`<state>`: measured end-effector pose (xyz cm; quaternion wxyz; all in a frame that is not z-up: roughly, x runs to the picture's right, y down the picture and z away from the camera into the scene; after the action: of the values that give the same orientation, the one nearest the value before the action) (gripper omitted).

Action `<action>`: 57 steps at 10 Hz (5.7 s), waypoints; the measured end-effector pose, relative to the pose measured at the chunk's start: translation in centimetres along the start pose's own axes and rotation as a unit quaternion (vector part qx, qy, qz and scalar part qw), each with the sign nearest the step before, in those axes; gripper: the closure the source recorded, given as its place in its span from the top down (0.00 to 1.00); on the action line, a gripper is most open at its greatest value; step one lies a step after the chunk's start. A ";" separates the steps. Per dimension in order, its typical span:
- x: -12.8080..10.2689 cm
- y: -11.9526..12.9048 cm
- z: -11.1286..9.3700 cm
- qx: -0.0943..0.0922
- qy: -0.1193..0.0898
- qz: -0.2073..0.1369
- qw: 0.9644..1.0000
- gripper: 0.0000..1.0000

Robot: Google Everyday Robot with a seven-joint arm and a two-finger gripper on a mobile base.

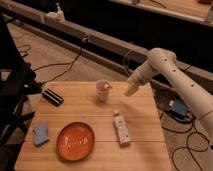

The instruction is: Place the eraser on the white sponge

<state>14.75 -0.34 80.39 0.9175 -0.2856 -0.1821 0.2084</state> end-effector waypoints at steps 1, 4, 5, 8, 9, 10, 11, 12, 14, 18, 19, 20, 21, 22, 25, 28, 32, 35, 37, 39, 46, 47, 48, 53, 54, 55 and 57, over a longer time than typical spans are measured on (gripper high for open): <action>0.0 0.0 0.0 0.000 0.000 0.000 1.000 0.62; 0.0 0.0 0.0 0.000 0.000 0.000 1.000 0.62; 0.0 0.0 0.0 0.000 0.000 0.000 1.000 0.62; 0.0 0.0 0.0 0.000 0.000 0.000 1.000 0.62; 0.0 0.0 0.0 0.000 0.000 0.000 1.000 0.62; 0.0 0.0 0.0 0.000 0.000 0.000 1.000 0.62; 0.0 0.0 0.0 0.000 0.000 0.000 1.000 0.62; 0.0 0.0 0.0 0.000 0.000 0.000 1.000 0.62; 0.0 0.0 0.0 0.000 0.000 0.000 1.000 0.62; 0.0 0.0 0.0 0.000 0.000 0.000 1.000 0.62; 0.0 0.0 0.0 0.000 -0.001 0.000 1.000 0.62; -0.1 0.0 0.0 0.000 -0.002 0.001 1.000 0.62; -0.6 -0.1 -0.2 0.001 -0.005 -0.001 1.000 0.62; -2.5 -0.3 -0.1 0.001 -0.014 -0.011 1.000 0.62; -9.5 0.3 1.4 -0.011 -0.041 -0.058 0.997 0.62; -17.3 1.3 4.2 -0.006 -0.059 -0.120 0.991 0.62; -21.6 2.1 5.6 0.017 -0.072 -0.155 0.985 0.62; -22.0 1.9 6.2 0.018 -0.074 -0.150 0.986 0.62; -24.5 1.5 8.0 0.032 -0.079 -0.164 0.983 0.62; -27.7 1.5 11.0 0.038 -0.086 -0.185 0.978 0.62; -33.1 4.6 21.7 -0.040 -0.115 -0.190 0.974 0.62; -33.4 5.1 23.1 -0.054 -0.119 -0.182 0.975 0.62; -33.8 6.2 24.4 -0.076 -0.128 -0.177 0.973 0.62; -33.9 6.4 24.7 -0.082 -0.130 -0.177 0.972 0.62; -33.5 5.8 25.0 -0.073 -0.123 -0.169 0.975 0.62; -33.2 5.2 25.4 -0.064 -0.124 -0.151 0.979 0.62; -33.1 5.1 27.2 -0.059 -0.143 -0.099 0.983 0.62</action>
<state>-27.04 -0.45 91.19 0.8798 -0.2870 -0.3503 0.1444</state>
